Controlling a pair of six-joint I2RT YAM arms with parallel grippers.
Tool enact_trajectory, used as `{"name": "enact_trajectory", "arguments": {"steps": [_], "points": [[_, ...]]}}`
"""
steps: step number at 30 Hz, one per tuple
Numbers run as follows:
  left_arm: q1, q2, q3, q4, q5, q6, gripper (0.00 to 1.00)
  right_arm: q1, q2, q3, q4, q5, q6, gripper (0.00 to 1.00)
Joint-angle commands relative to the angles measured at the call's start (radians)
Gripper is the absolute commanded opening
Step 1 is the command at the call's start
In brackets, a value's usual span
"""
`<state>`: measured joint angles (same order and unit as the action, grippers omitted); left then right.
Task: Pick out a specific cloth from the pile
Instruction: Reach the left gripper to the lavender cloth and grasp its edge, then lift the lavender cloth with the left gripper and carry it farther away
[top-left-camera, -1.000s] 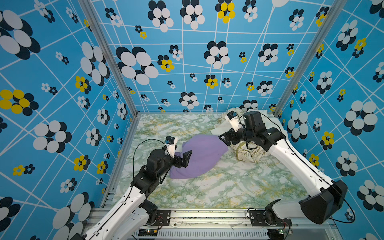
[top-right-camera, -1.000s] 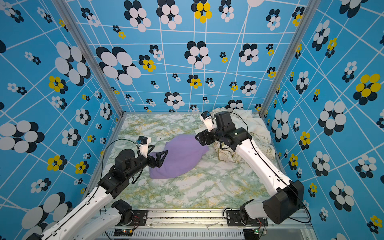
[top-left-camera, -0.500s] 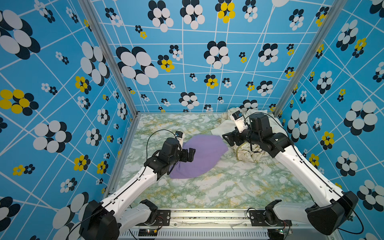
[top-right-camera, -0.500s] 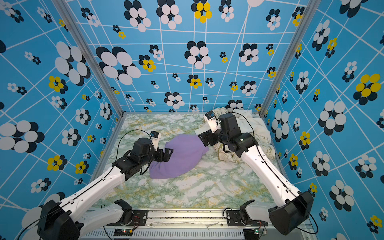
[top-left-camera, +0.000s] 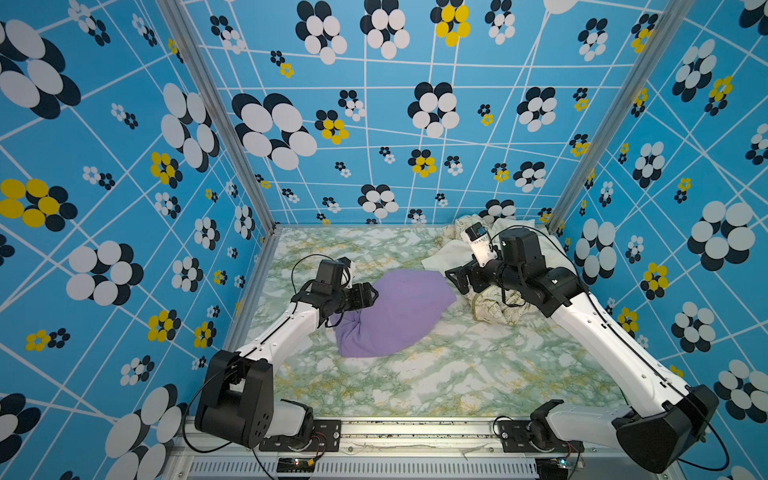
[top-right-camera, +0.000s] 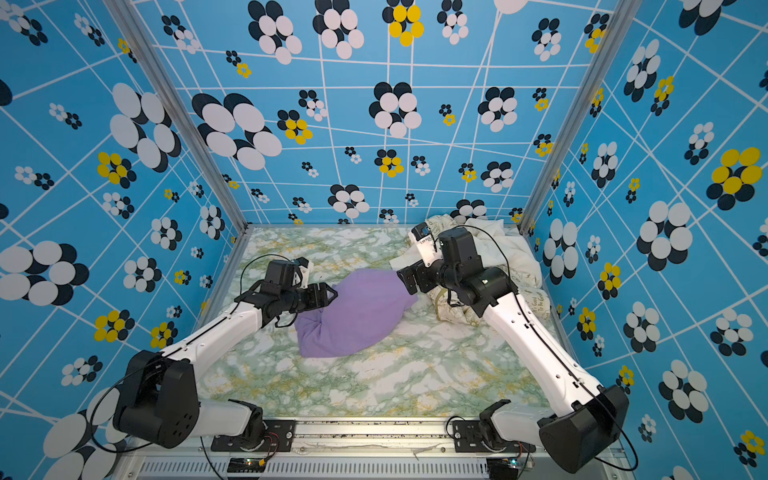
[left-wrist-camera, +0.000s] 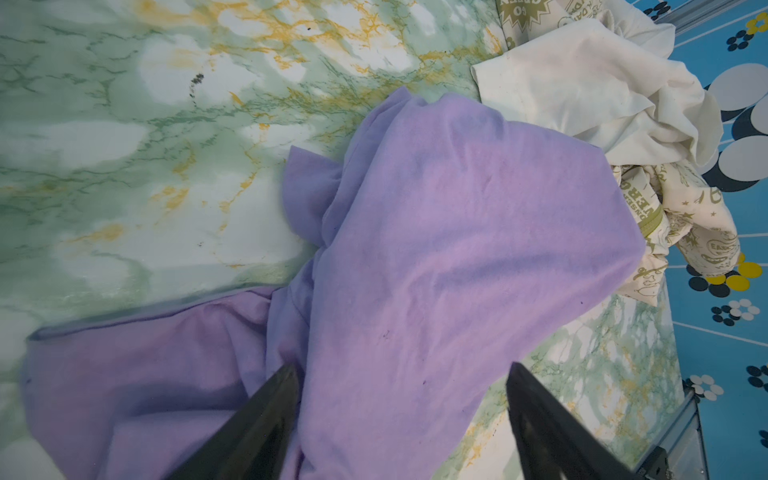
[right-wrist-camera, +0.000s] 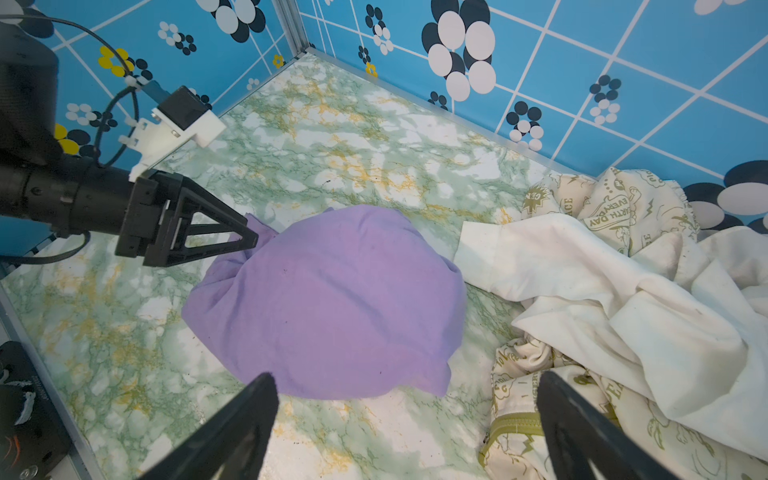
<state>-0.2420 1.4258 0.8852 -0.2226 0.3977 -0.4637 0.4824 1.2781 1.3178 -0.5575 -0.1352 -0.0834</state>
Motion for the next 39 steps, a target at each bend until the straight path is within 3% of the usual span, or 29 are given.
{"name": "enact_trajectory", "arguments": {"steps": [1,8,11,14,18,22,27,32,39], "points": [[0.028,0.067,0.050,0.015,0.088,0.016,0.77,0.002,-0.023,-0.017,0.006,0.005,-0.002,0.99],[0.037,0.203,0.105,0.032,0.132,0.041,0.71,0.002,-0.024,-0.029,0.013,0.002,0.006,0.99],[0.039,0.265,0.134,0.031,0.166,0.042,0.62,0.002,-0.025,-0.034,0.014,0.002,0.005,0.99],[0.037,0.312,0.161,0.025,0.200,0.031,0.46,0.002,-0.026,-0.040,0.013,0.003,0.006,0.99],[0.038,0.334,0.188,0.004,0.202,0.042,0.15,0.001,-0.026,-0.047,0.014,0.007,0.001,0.99],[0.055,0.314,0.271,-0.062,0.179,0.085,0.00,-0.002,-0.023,-0.048,0.016,0.007,-0.002,0.99],[0.126,0.292,0.484,-0.168,0.157,0.121,0.00,-0.002,-0.018,-0.044,0.027,0.010,0.000,0.99],[0.217,0.337,0.858,-0.279,0.167,0.109,0.00,-0.003,-0.016,-0.042,0.061,0.020,0.017,0.99],[0.240,0.404,1.324,-0.376,0.146,0.115,0.00,-0.005,-0.049,-0.054,0.115,0.056,0.035,0.99]]}}
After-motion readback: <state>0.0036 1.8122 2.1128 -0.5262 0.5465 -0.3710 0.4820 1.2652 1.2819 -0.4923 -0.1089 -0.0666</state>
